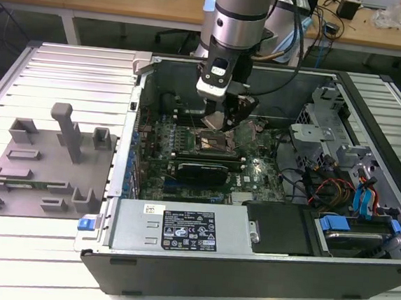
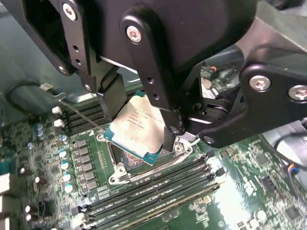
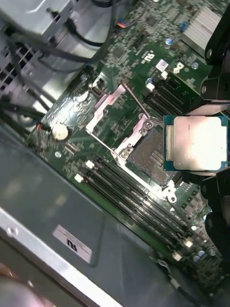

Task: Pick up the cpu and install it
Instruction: 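Place the cpu into insertion slot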

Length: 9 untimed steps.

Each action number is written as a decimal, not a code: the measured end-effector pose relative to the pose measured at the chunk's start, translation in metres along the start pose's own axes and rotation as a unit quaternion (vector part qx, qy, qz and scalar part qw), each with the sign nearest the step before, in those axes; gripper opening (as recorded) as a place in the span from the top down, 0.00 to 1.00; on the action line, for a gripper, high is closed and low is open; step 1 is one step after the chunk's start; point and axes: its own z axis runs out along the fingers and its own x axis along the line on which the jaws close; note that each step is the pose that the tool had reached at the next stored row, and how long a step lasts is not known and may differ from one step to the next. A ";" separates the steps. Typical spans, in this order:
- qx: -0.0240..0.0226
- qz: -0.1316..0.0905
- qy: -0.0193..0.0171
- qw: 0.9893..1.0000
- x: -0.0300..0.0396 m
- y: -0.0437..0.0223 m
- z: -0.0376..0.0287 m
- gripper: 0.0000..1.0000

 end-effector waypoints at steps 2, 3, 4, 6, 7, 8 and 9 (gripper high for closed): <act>0.000 0.018 0.000 1.000 0.0000 0.0000 0.0002 0.45; 0.000 0.026 0.000 1.000 0.0000 0.0000 0.0003 0.45; 0.000 0.036 0.000 0.999 0.0000 0.0000 0.0004 0.45; 0.000 0.054 -0.001 0.999 0.0000 0.0000 0.0005 0.45; 0.001 0.067 -0.001 0.998 0.0000 0.0000 0.0007 0.45; 0.001 0.080 -0.001 0.997 0.0000 0.0000 0.0008 0.45; 0.001 0.096 -0.001 0.995 0.0000 0.0000 0.0009 0.45</act>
